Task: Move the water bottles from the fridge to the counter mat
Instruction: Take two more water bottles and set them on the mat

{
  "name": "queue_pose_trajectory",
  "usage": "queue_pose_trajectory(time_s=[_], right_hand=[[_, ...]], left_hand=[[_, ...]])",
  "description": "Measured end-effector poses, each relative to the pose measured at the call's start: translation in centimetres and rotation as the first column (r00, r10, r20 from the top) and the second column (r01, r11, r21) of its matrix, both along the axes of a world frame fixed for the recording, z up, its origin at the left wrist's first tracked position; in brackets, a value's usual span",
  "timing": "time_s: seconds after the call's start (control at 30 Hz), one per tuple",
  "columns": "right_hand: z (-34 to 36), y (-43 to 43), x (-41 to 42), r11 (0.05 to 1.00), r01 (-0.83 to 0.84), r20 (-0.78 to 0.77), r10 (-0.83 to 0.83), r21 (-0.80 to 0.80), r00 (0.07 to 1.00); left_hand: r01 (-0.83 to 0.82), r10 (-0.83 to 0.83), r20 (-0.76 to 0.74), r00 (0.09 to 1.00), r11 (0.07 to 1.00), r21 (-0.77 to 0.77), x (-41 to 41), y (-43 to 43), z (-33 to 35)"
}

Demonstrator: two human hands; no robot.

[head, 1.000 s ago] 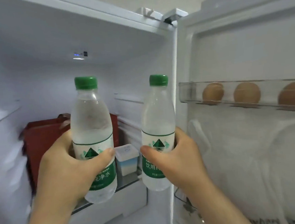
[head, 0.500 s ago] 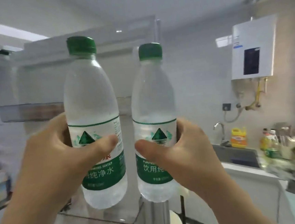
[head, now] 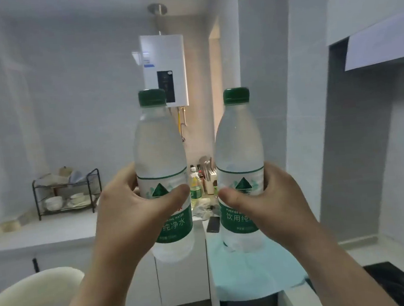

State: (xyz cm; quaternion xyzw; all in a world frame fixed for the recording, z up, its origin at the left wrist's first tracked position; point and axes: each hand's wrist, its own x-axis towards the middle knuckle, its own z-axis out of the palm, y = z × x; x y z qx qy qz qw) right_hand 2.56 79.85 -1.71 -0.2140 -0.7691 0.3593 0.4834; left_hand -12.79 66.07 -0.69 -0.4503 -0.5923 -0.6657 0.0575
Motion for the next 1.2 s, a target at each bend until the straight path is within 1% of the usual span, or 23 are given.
queue_pose_trajectory(time_s=[0.13, 0.2, 0.37, 0.47, 0.53, 0.63, 0.7, 0.8, 0.9, 1.03, 1.2], right_hand=[[-3.4, 8.6, -0.6, 0.989, 0.135, 0.025, -0.134, -0.066, 0.991], [-5.1, 12.1, -1.6, 0.976, 0.192, 0.056, -0.187, -0.107, 0.981], [-10.0, 22.1, -5.5, 0.944, 0.275, 0.174, -0.244, -0.183, 0.954], [-14.5, 27.7, -7.1, 0.914, 0.336, 0.263, -0.275, -0.228, 0.925], [-18.5, 31.4, -8.3, 0.887, 0.346, 0.321, -0.246, -0.307, 0.915], [-24.4, 36.3, -10.0, 0.839, 0.378, 0.393, -0.219, -0.392, 0.893], [-28.1, 39.4, -11.2, 0.816, 0.399, 0.432, -0.207, -0.419, 0.878], [-33.1, 43.6, -13.2, 0.809, 0.39, 0.484, -0.152, -0.44, 0.862], [-36.8, 46.0, -15.2, 0.805, 0.376, 0.52, -0.099, -0.46, 0.848], [-40.1, 47.9, -17.2, 0.799, 0.355, 0.549, -0.036, -0.486, 0.835], [-41.6, 48.9, -18.1, 0.804, 0.332, 0.529, -0.026, -0.493, 0.848]], left_hand=[[0.103, -0.099, 0.072, 0.992, 0.993, -0.055, -2.3, 11.2, -4.0], [0.129, -0.118, 0.109, 0.987, 0.987, -0.095, -3.9, 16.0, -6.1], [0.176, -0.144, 0.154, 0.977, 0.961, -0.214, -8.3, 27.9, -11.8], [0.16, -0.099, 0.201, 0.975, 0.935, -0.317, -10.1, 33.7, -16.7], [0.15, -0.053, 0.236, 0.97, 0.896, -0.417, -11.5, 37.5, -20.9], [0.149, -0.002, 0.278, 0.961, 0.848, -0.509, -13.1, 41.6, -26.4], [0.147, 0.023, 0.285, 0.958, 0.814, -0.562, -13.9, 44.1, -29.4], [0.158, 0.062, 0.329, 0.942, 0.783, -0.602, -15.2, 47.4, -33.5], [0.144, 0.079, 0.314, 0.946, 0.765, -0.627, -16.2, 49.9, -36.8], [0.143, 0.095, 0.318, 0.943, 0.748, -0.649, -16.8, 52.0, -39.7], [0.151, 0.101, 0.325, 0.94, 0.732, -0.665, -18.0, 53.1, -42.2]])
